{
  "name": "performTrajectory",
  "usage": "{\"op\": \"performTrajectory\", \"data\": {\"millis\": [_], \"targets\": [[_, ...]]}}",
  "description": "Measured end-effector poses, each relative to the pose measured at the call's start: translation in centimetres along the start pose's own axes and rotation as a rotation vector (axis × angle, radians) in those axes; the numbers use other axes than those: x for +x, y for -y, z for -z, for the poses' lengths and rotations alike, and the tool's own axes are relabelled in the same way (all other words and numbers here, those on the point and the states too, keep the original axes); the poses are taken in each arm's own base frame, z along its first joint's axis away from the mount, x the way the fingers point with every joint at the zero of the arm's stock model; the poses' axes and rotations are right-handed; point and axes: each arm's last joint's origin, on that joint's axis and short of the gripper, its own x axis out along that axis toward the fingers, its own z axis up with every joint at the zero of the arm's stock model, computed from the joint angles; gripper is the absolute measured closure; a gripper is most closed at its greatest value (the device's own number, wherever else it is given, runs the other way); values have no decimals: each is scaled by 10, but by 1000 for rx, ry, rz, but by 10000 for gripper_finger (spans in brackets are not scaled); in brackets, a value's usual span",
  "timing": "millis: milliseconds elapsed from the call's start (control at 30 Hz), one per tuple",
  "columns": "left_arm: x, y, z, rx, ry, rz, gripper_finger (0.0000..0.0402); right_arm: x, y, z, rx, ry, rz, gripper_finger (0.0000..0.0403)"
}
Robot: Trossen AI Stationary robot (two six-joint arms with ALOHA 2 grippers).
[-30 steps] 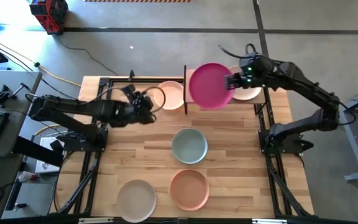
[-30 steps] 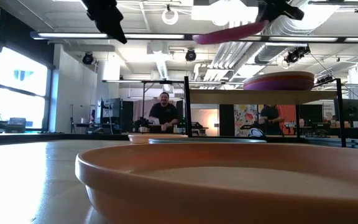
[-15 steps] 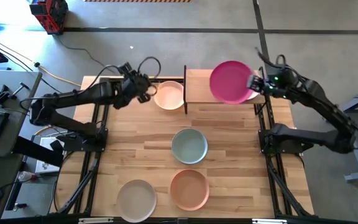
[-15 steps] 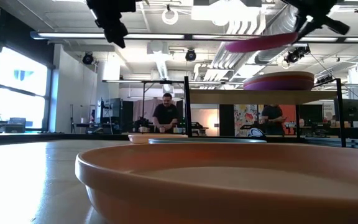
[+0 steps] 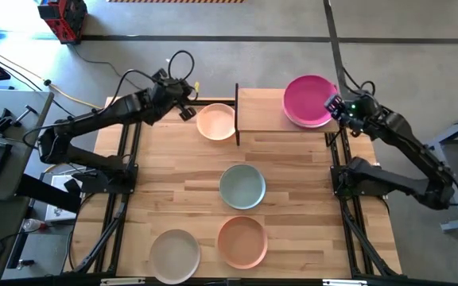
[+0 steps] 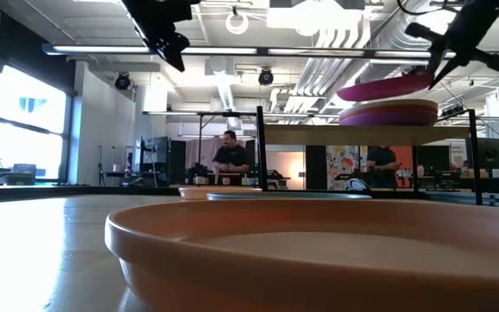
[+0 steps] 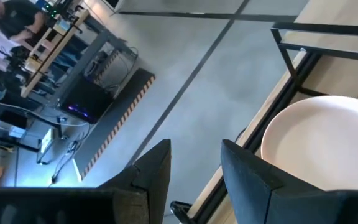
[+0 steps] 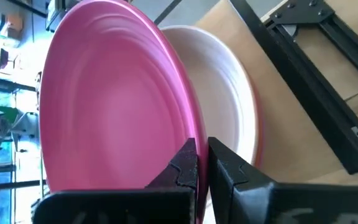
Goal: Place and stack plates onto a shelf
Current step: Stack the pink plate on top of the white plate on the shelf
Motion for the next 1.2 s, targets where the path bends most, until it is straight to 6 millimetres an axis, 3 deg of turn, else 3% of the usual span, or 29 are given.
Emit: {"op": "performTrajectory", "data": {"millis": [233, 733, 1200], "targets": [[4, -4, 2, -12, -3, 15, 271, 14, 0, 2, 34, 70, 61, 403], [6, -7, 3, -2, -11, 8, 271, 28, -4, 5, 7, 42, 125, 397], [6, -7, 3, 10, -11, 9, 271, 26, -4, 5, -13, 14, 106, 302]]}}
